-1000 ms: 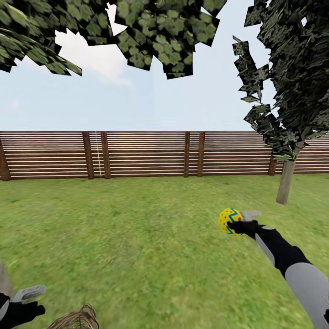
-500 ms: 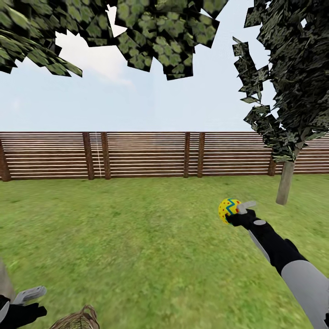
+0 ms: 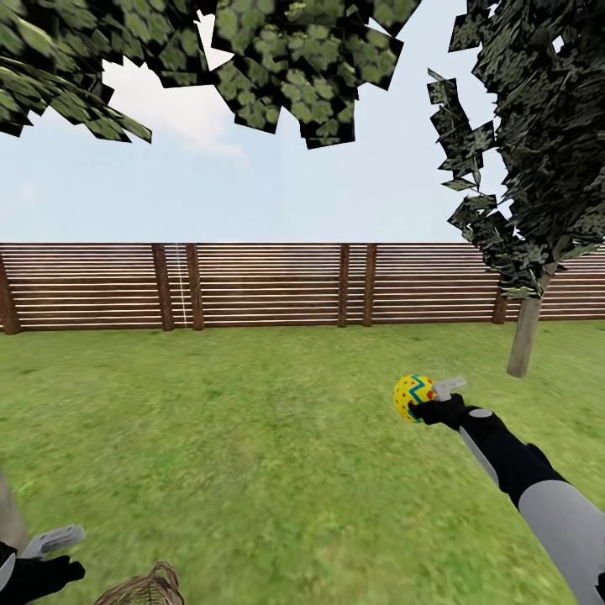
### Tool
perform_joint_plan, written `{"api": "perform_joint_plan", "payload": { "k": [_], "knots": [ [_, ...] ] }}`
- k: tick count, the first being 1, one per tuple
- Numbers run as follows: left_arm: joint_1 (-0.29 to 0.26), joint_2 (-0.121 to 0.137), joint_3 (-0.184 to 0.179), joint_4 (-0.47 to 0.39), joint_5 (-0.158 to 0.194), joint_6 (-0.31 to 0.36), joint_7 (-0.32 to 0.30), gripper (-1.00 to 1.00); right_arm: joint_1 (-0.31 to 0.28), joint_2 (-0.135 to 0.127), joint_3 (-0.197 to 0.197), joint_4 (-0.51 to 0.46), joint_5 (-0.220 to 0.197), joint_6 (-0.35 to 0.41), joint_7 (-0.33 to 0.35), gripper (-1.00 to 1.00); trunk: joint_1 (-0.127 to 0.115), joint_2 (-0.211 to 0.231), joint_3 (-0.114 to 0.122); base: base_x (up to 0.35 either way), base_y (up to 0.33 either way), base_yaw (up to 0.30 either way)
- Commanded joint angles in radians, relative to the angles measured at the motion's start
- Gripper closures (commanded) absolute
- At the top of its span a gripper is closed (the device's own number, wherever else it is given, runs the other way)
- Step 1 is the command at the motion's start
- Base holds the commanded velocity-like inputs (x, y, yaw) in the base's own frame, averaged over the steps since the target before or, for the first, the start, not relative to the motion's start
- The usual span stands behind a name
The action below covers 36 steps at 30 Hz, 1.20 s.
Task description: Take the three Easter eggs out of the wicker basket on the lawn in the garden, then place them on the lawn next to a single tree (choose any tree) so that all three eggs are next to the same tree and none are left in the basket.
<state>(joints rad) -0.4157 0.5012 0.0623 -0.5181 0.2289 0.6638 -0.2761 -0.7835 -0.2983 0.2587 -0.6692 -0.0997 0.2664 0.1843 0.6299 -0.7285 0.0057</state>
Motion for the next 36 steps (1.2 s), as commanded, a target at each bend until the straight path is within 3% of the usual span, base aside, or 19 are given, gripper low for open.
{"api": "perform_joint_plan", "payload": {
  "k": [1,8,11,13,15,25,27,30,32,34,36],
  "knots": [
    [0.0,-0.003,0.004,-0.001,0.009,0.004,-0.003,-1.0,0.0,0.001,0.005,-0.001,-0.01,0.004,0.002,1.0,0.0,0.0,0.0,0.0,0.0,0.0],
    [0.0,-0.014,0.005,-0.003,0.021,-0.001,-0.002,-1.0,0.0,-0.001,0.003,-0.001,-0.011,0.003,0.004,1.0,0.0,0.0,0.0,0.0,0.0,0.0],
    [0.0,-0.014,0.007,-0.003,0.023,-0.001,-0.002,-1.0,0.0,-0.001,0.003,-0.001,-0.011,0.004,0.004,1.0,0.012,-0.021,-0.01,0.0,0.0,0.0],
    [0.0,-0.008,0.046,-0.002,0.065,0.0,-0.002,-1.0,0.0,-0.001,0.004,0.0,-0.011,0.004,0.004,1.0,0.019,-0.035,-0.016,0.0,0.0,0.0],
    [0.0,-0.008,0.067,-0.001,0.085,0.0,0.0,-1.0,0.0,-0.001,0.004,0.0,-0.011,0.004,0.004,1.0,0.027,-0.049,-0.022,0.0,0.0,0.0],
    [0.0,-0.007,0.073,-0.01,0.091,-0.002,0.007,-1.0,0.0,0.002,0.005,0.0,-0.011,0.004,0.004,1.0,0.065,-0.119,-0.054,0.0,0.0,0.0],
    [0.0,0.016,0.075,-0.011,0.09,-0.002,0.009,-1.0,0.0,0.002,0.006,0.004,-0.01,0.003,0.004,1.0,0.073,-0.133,-0.06,0.0,0.0,0.0],
    [0.0,0.096,0.078,-0.003,0.091,-0.001,0.001,-1.0,0.0,0.005,0.007,0.048,-0.01,-0.002,0.004,1.0,0.085,-0.154,-0.069,0.0,0.0,0.0],
    [0.0,0.111,0.076,0.0,0.09,-0.001,-0.024,-1.0,0.0,0.007,0.007,0.054,-0.009,-0.002,0.004,1.0,0.092,-0.168,-0.075,0.0,0.0,0.0],
    [0.0,0.117,0.074,0.002,0.086,0.001,-0.11,-1.0,0.0,0.009,0.007,0.055,-0.01,-0.003,0.004,1.0,0.1,-0.182,-0.082,0.0,0.0,0.0],
    [0.0,0.115,0.073,0.003,0.086,0.001,-0.129,-1.0,0.0,0.009,0.006,0.056,-0.012,-0.003,0.004,1.0,0.108,-0.196,-0.088,0.0,0.0,0.0]
  ]
}}
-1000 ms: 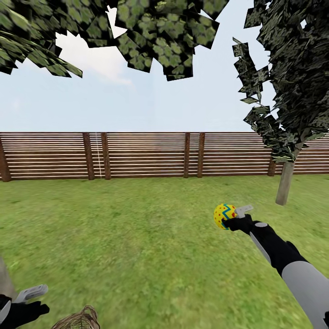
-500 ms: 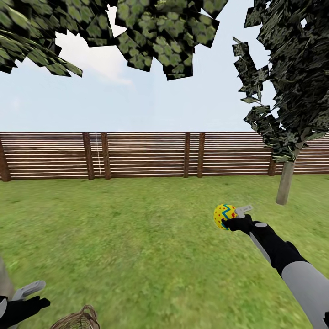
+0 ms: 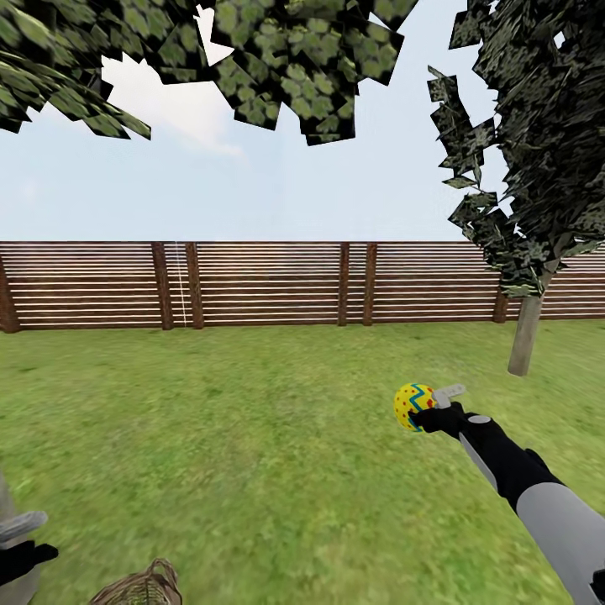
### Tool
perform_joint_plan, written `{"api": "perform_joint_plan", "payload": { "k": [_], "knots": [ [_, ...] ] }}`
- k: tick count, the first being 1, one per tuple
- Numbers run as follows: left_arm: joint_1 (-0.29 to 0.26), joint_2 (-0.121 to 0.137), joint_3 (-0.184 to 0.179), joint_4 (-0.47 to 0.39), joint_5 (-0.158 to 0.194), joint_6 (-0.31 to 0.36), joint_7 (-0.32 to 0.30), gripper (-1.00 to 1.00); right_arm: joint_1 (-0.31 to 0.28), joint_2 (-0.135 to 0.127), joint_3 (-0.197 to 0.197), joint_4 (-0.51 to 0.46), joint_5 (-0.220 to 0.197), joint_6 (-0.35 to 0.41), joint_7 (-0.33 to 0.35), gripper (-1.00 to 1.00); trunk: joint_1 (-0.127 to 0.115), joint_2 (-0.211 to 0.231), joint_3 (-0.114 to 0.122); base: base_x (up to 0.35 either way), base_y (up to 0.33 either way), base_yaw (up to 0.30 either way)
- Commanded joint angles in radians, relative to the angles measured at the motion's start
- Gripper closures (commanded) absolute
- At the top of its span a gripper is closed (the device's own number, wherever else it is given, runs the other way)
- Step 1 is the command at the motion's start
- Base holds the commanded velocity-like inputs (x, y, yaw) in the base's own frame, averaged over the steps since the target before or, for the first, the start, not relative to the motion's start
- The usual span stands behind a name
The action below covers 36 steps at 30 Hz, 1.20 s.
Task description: Take the three Easter eggs out of the wicker basket on the lawn in the garden, then place them on the lawn next to a single tree (choose any tree) so that all three eggs are next to the same tree and none are left in the basket.
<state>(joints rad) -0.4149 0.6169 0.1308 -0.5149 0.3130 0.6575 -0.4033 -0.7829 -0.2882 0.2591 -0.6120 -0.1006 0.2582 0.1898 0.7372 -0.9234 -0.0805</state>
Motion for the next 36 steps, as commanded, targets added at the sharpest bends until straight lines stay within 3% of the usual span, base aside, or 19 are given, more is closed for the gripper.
{"api": "perform_joint_plan", "payload": {
  "k": [1,16,23,29,32,36],
  "knots": [
    [-0.001,-0.003,0.001,-0.001,0.001,0.007,-0.004,-1.0,-0.001,-0.002,0.003,-0.002,-0.012,0.005,0.0,1.0,0.004,-0.009,-0.005,0.0,0.0,0.0],
    [-0.001,-0.006,0.002,0.001,0.003,0.007,-0.011,-1.0,-0.001,0.0,0.007,-0.002,-0.01,0.004,0.0,1.0,0.062,-0.114,-0.052,0.0,0.0,0.0],
    [-0.001,-0.011,0.0,0.056,0.004,0.017,-0.012,-1.0,-0.001,-0.001,0.006,-0.002,-0.011,0.004,0.0,1.0,0.089,-0.163,-0.074,0.0,0.0,0.0],
    [-0.001,-0.045,-0.002,0.059,0.001,0.016,-0.008,-1.0,-0.001,-0.002,0.004,-0.002,-0.012,0.001,0.0,1.0,0.112,-0.205,-0.093,0.0,0.0,0.0],
    [-0.001,-0.051,-0.002,0.059,0.0,0.015,-0.007,-1.0,-0.001,-0.002,0.002,0.005,-0.014,-0.08,-0.002,1.0,0.123,-0.226,-0.102,0.0,0.0,0.0],
    [-0.001,-0.063,-0.002,0.059,0.0,0.013,-0.006,-1.0,-0.001,-0.004,-0.025,0.019,-0.016,-0.114,-0.002,1.0,0.138,-0.254,-0.115,0.0,0.0,0.0]
  ]
}}
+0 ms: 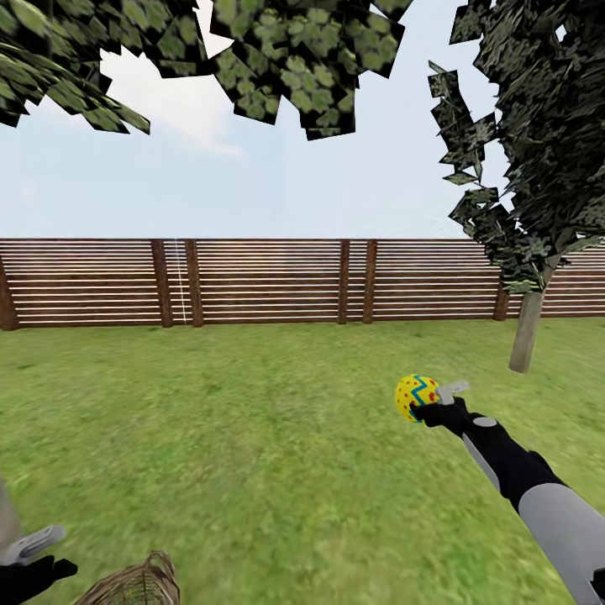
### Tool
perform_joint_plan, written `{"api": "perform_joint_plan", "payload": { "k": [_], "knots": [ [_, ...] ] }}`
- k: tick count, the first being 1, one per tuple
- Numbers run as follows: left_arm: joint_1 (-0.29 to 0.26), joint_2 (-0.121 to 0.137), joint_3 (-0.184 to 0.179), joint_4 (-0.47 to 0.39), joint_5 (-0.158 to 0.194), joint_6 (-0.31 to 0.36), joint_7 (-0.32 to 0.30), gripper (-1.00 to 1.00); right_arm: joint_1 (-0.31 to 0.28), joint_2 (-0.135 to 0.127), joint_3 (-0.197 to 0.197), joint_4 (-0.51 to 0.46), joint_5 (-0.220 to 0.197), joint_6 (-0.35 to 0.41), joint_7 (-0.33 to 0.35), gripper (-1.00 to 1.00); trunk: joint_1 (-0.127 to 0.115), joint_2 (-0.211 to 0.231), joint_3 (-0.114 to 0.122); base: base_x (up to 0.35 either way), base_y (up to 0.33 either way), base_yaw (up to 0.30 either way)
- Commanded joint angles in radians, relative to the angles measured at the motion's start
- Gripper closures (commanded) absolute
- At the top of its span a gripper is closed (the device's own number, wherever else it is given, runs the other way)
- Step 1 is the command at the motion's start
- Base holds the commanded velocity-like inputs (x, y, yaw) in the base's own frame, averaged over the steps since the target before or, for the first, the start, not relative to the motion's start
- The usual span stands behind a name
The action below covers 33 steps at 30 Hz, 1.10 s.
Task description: Take the three Easter eggs out of the wicker basket on the lawn in the garden, then place them on the lawn next to a single tree (choose any tree) so that all three eggs are next to the same tree and none are left in the basket.
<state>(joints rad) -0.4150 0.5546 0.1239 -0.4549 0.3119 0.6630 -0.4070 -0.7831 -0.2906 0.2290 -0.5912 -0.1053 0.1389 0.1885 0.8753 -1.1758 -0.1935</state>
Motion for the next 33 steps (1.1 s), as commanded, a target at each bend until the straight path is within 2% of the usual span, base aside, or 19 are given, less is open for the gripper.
{"api": "perform_joint_plan", "payload": {
  "k": [1,3,6,12,33],
  "knots": [
    [-0.001,-0.003,0.005,-0.001,0.001,0.007,-0.002,-1.0,-0.001,-0.003,-0.005,-0.001,-0.011,0.004,0.0,1.0,0.004,-0.008,-0.005,0.0,0.0,0.0],
    [-0.001,-0.005,0.004,-0.001,0.001,0.006,-0.001,-1.0,-0.001,-0.006,-0.026,0.0,-0.011,-0.014,0.002,1.0,0.012,-0.022,-0.011,0.0,0.0,0.0],
    [-0.001,-0.005,0.004,-0.001,0.001,0.006,-0.001,-1.0,-0.001,-0.007,-0.031,0.002,-0.01,-0.043,0.003,1.0,0.023,-0.043,-0.02,0.0,0.0,0.0],
    [-0.001,-0.02,0.003,-0.001,0.001,0.004,0.0,-1.0,-0.001,-0.003,-0.031,0.001,-0.009,-0.043,0.003,1.0,0.046,-0.085,-0.039,0.0,0.0,0.0],
    [-0.001,-0.024,0.003,-0.001,0.0,0.003,0.002,-1.0,-0.001,0.002,-0.026,0.002,-0.004,-0.038,0.002,1.0,0.127,-0.232,-0.105,0.0,0.0,0.0]
  ]
}}
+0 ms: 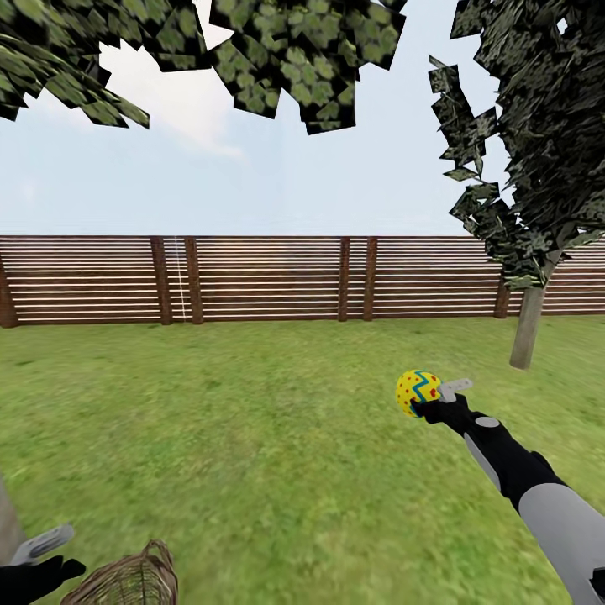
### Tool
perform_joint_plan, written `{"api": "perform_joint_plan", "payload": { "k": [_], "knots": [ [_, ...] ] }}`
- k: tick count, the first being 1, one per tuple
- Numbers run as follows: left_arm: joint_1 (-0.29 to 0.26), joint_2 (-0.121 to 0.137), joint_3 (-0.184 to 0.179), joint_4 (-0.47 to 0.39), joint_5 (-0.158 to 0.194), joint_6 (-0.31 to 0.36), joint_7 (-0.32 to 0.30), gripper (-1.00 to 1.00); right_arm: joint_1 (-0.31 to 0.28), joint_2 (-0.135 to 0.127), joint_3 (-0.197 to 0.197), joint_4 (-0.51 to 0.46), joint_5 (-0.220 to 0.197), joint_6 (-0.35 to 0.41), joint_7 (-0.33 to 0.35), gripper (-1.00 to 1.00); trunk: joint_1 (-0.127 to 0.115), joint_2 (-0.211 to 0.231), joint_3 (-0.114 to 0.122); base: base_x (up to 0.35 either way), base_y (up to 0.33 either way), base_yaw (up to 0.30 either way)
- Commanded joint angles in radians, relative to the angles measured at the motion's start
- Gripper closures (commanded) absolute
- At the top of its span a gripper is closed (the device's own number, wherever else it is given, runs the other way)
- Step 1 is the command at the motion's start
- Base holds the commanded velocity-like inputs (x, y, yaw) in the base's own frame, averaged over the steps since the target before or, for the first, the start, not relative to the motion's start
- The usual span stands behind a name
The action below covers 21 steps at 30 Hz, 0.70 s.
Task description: Take the three Easter eggs out of the wicker basket on the lawn in the garden, then place them on the lawn next to a single tree (choose any tree) so that all three eggs are next to the same tree and none are left in the basket.
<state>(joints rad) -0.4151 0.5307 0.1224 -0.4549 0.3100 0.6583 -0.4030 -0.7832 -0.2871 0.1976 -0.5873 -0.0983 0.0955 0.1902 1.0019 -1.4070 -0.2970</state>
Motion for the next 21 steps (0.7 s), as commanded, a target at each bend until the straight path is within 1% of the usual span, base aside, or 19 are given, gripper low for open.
{"api": "perform_joint_plan", "payload": {
  "k": [1,7,10,21],
  "knots": [
    [-0.001,-0.001,0.005,-0.001,0.001,0.007,-0.002,-1.0,-0.001,-0.001,0.005,-0.002,-0.011,0.006,0.0,1.0,0.004,-0.008,-0.005,0.0,0.0,0.0],
    [-0.001,-0.006,0.005,-0.001,0.001,0.006,-0.002,-1.0,-0.001,0.004,0.006,-0.002,-0.011,0.007,0.0,1.0,0.027,-0.05,-0.023,0.0,0.0,0.0],
    [-0.001,-0.006,0.005,-0.001,0.001,0.006,-0.002,-1.0,-0.001,0.011,0.006,-0.002,-0.01,0.007,-0.001,1.0,0.038,-0.071,-0.033,0.0,0.0,0.0],
    [-0.001,-0.01,0.009,-0.005,0.004,0.003,-0.001,-1.0,-0.001,0.014,0.006,-0.002,-0.009,0.007,-0.002,1.0,0.081,-0.148,-0.067,0.031,0.0,0.0]
  ]
}}
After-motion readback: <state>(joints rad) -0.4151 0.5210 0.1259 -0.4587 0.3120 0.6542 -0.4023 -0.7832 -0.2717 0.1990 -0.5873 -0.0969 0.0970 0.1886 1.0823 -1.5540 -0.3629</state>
